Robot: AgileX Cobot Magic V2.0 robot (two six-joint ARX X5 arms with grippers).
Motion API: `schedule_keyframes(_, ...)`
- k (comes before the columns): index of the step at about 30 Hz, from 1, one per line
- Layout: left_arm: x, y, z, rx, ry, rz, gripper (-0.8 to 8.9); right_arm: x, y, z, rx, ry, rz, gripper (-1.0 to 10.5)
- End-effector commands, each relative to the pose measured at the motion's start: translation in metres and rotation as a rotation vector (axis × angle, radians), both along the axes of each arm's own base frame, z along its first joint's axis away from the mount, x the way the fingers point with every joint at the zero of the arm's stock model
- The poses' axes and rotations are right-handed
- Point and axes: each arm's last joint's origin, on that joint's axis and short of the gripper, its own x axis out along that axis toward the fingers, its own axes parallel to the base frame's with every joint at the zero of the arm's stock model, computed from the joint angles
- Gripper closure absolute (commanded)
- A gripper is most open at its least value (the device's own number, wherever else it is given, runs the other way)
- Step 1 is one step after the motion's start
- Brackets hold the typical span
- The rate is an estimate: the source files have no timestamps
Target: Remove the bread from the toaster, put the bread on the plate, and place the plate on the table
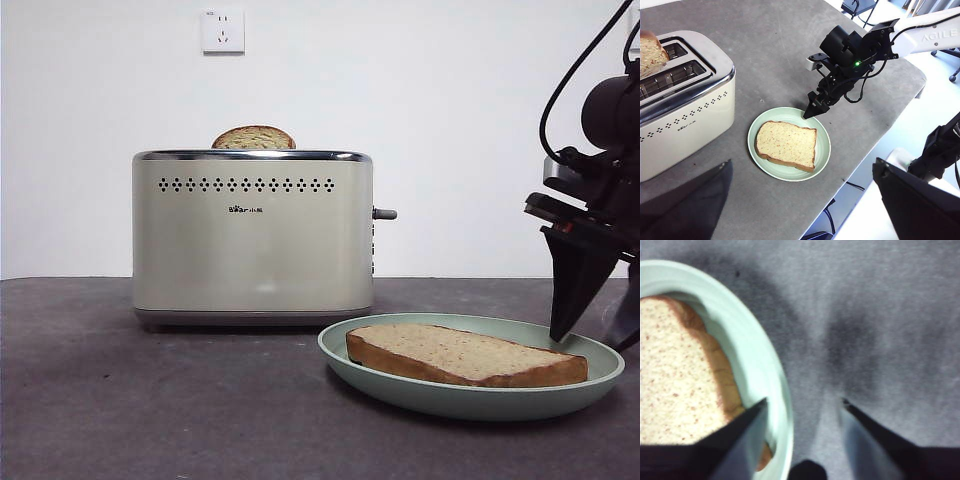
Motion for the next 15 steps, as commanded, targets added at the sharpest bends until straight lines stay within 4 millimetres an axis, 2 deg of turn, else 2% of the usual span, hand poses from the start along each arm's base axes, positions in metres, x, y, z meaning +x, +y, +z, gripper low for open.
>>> schedule_keyframes(1, -0.001, 0.0, 0.001, 0.003, -0.016, -0.005, 3.43, -0.001, -0.001, 0.01, 0.004, -0.034, -0.013, 6.6)
schedule_keyframes(5, -0.001, 0.0, 0.001, 0.008, -0.02, 0.004, 3.43, -0.007, -0.002, 0.037, 0.017, -0.109, -0.021, 6.6)
schedule_keyframes(8, 0.001, 0.001, 0.001, 0.03, -0.038, 0.039, 3.43, -0.02, -0.004, 0.069, 0.03, -0.184, -0.024, 6.6)
schedule_keyframes(12, 0.003, 0.002, 0.002, 0.058, -0.074, 0.1, 3.44, -0.046, -0.006, 0.111, 0.073, -0.305, -0.009, 6.6)
schedule_keyframes(15, 0.003, 0.004, 0.0, 0.095, -0.082, 0.148, 3.44, -0.07, -0.006, 0.136, 0.158, -0.385, 0.021, 6.6)
